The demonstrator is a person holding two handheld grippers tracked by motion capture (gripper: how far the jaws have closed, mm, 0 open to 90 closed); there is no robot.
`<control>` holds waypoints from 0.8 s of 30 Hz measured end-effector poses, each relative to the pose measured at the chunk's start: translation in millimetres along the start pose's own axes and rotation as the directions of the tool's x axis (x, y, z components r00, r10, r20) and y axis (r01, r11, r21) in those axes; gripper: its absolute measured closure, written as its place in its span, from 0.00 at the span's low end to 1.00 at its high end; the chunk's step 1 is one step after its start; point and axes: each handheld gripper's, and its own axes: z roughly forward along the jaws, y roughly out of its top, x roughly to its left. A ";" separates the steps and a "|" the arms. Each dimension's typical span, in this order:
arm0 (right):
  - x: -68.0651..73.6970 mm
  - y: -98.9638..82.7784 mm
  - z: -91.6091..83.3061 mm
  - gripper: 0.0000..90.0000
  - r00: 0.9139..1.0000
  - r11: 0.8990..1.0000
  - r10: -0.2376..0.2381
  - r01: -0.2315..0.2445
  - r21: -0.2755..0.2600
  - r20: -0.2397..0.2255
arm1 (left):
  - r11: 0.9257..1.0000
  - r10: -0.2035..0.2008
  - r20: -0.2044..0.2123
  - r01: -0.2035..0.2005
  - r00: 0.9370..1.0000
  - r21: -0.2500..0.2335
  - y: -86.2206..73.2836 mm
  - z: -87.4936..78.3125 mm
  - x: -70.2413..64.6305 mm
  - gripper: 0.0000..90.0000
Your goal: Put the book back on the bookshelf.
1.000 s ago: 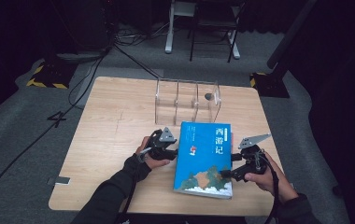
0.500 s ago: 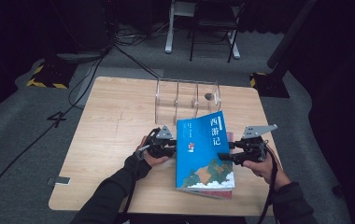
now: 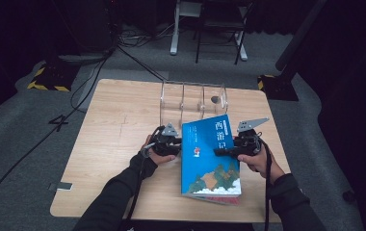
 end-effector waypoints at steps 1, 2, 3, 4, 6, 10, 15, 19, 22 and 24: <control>0.0 0.0 0.0 0.69 1.000 1.000 0.000 0.000 0.000 0.000 | 1.000 -0.006 -0.002 0.006 1.000 -0.003 1.2 0.3 1.5 0.75; 1.0 -0.5 -0.5 0.69 1.000 1.000 -0.004 0.004 -0.007 0.004 | 0.999 -0.026 0.008 0.026 1.000 -0.019 2.8 0.3 3.4 0.75; 3.7 -0.7 -2.3 0.70 1.000 1.000 -0.017 0.017 -0.019 0.012 | 0.999 -0.031 0.019 0.032 0.999 -0.035 4.7 -0.2 4.7 0.77; 6.2 -0.6 -4.0 0.70 0.999 0.999 -0.036 0.036 -0.030 0.020 | 0.999 -0.027 0.022 0.028 0.999 -0.043 7.4 -1.6 6.2 0.78; 9.8 -0.9 -7.4 0.70 0.998 0.997 -0.062 0.064 -0.054 0.030 | 0.999 -0.005 0.017 0.005 1.000 -0.050 16.4 -5.4 8.8 0.79; 16.4 -0.3 -15.7 0.70 0.991 0.986 -0.110 0.118 -0.114 0.074 | 0.998 0.015 0.017 -0.014 1.000 -0.068 35.1 -12.4 9.1 0.86; 22.9 3.1 -25.7 0.73 0.983 0.971 -0.135 0.157 -0.179 0.127 | 0.992 0.076 0.012 -0.074 0.997 -0.104 55.7 -22.9 8.3 0.94; 30.6 9.2 -33.8 0.74 0.966 0.951 -0.188 0.224 -0.214 0.177 | 0.987 0.072 0.023 -0.068 0.997 -0.148 74.4 -34.6 9.0 0.97; 36.0 12.3 -38.4 0.75 0.948 0.933 -0.225 0.277 -0.232 0.227 | 0.980 0.097 0.008 -0.094 0.995 -0.173 87.9 -45.1 6.5 1.00; 37.7 12.7 -41.3 0.76 0.941 0.922 -0.239 0.297 -0.248 0.238 | 0.979 0.094 0.014 -0.090 0.995 -0.182 91.8 -48.7 4.6 1.00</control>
